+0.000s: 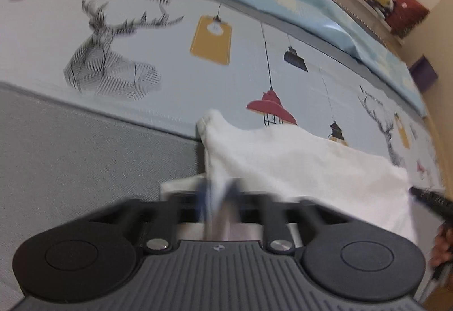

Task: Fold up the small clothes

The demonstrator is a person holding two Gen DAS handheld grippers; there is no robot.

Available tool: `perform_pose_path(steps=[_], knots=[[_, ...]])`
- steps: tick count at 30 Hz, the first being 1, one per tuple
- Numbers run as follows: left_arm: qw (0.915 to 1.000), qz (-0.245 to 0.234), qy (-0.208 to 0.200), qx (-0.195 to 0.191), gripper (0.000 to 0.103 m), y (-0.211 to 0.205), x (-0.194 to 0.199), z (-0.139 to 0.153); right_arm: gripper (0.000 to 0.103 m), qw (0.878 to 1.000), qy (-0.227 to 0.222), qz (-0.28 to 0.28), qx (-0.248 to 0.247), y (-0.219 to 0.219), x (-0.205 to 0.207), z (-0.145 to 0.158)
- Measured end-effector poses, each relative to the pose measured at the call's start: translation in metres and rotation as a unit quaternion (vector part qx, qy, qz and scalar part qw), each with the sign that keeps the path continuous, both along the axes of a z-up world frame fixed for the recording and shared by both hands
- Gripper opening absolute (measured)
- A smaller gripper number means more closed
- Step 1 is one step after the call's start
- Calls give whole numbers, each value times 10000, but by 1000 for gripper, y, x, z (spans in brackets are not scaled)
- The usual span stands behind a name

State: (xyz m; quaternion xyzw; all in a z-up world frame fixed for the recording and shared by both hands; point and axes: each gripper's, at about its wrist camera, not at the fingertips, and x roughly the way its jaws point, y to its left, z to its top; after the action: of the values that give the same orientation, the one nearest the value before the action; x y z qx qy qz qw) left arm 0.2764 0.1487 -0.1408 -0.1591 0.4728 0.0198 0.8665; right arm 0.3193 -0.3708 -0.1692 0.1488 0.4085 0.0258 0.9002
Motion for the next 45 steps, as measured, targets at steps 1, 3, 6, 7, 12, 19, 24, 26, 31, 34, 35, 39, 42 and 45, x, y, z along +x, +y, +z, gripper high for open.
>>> perform_pose_path(steps=[1,3,6,7,12,19,24,26,31,34,35,39,42,45], knots=[[9998,57,-144,107,4,1,-3,6,11,10000,-37,40,-61,2,-1,0],[9990,277,-325,128,3,7,-10,17,0,9992,-303,39,-240,5,-5,6],[9973,615,-209,329,3,14,-17,22,0,9959,-874,178,-153,9,-12,21],[9974,656,-78,302,4,16,-18,20,0,9951,-934,253,-186,12,-12,24],[9977,610,268,-91,25,22,-31,20,4,9971,-271,259,-665,24,-7,19],[9934,-196,950,-607,41,14,-66,15,33,9965,297,694,-351,9,-36,25],[9853,-971,1401,-74,39,-8,-92,3,33,9857,881,1375,-416,9,-72,17],[9822,-1185,1451,144,27,-14,-101,3,31,9797,1046,1644,-474,12,-88,14],[9831,-1166,1361,363,4,-15,-117,13,7,9753,1111,1729,-813,12,-118,22],[9824,-1117,1391,550,4,-12,-125,21,6,9767,1150,1696,-644,5,-128,32],[9792,-1160,1513,691,4,-12,-129,18,6,9746,1289,1693,-695,4,-130,31],[9701,-1477,1788,721,8,-21,-134,11,6,9640,1726,1764,-992,5,-137,21],[9759,-1252,1680,607,32,-13,-133,15,12,9602,1691,1824,-1269,9,-140,21],[9890,-718,1252,309,53,5,-126,28,27,9640,1457,1653,-1486,6,-143,32]])
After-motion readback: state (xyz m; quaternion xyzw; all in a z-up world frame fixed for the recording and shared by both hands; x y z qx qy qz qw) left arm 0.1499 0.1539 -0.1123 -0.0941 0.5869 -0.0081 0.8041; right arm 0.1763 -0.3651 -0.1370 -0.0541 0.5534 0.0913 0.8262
